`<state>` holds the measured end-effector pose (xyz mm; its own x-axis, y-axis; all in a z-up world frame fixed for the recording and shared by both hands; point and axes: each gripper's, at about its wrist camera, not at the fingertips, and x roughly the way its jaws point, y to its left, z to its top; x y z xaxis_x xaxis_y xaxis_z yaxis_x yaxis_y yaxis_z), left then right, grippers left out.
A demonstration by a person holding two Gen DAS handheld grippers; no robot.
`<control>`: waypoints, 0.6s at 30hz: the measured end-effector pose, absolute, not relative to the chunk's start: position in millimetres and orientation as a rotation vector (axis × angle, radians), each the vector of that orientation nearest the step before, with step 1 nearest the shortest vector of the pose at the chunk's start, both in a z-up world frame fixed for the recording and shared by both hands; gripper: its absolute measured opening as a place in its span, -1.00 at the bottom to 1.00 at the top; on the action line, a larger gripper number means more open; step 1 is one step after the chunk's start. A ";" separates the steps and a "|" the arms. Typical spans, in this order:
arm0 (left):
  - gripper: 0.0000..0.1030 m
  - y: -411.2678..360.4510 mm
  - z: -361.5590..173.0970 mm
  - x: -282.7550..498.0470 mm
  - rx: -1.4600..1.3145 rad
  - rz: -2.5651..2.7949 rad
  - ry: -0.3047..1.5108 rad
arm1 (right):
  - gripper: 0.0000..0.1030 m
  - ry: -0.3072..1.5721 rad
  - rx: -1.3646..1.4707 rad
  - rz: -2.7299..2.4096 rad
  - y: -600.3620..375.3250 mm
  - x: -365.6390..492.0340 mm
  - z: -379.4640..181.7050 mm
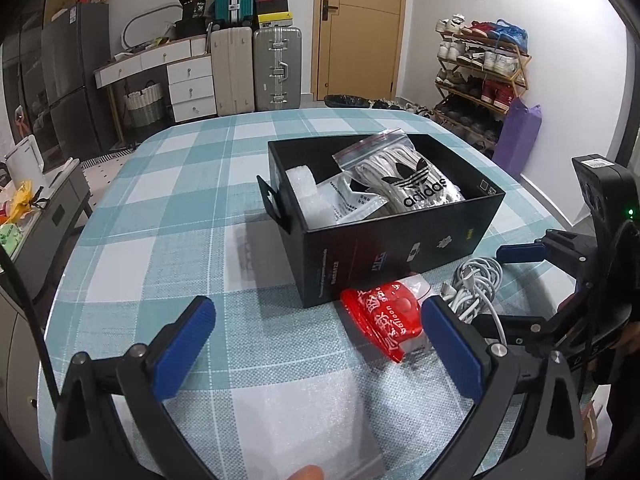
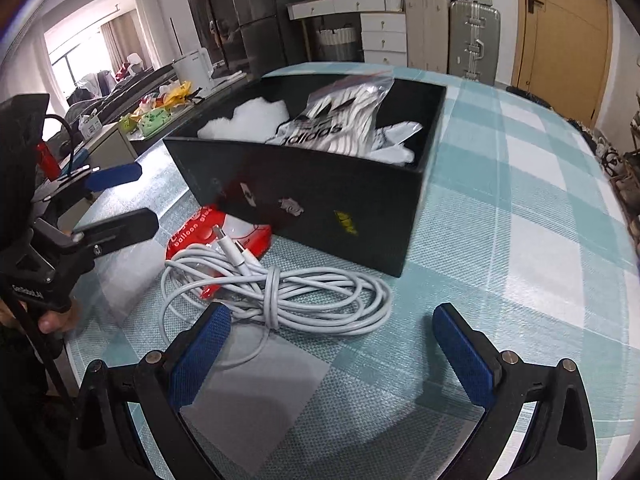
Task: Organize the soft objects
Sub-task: 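Move the right tool to the white cable coil while the left tool approaches the red glue pack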
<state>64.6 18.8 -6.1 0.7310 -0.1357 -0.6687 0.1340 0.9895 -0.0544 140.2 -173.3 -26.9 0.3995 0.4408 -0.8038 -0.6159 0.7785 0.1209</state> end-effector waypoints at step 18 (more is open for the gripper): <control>1.00 18.5 -7.8 63.2 0.010 -0.144 0.739 | 0.99 0.951 -0.177 0.630 -168.5 151.1 -26.0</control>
<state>63.2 18.5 -7.8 0.7300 -0.1275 -0.6714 0.1344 0.9900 -0.0419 151.1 -168.5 -26.0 0.4183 0.4241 -0.8032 -0.5747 0.8084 0.1275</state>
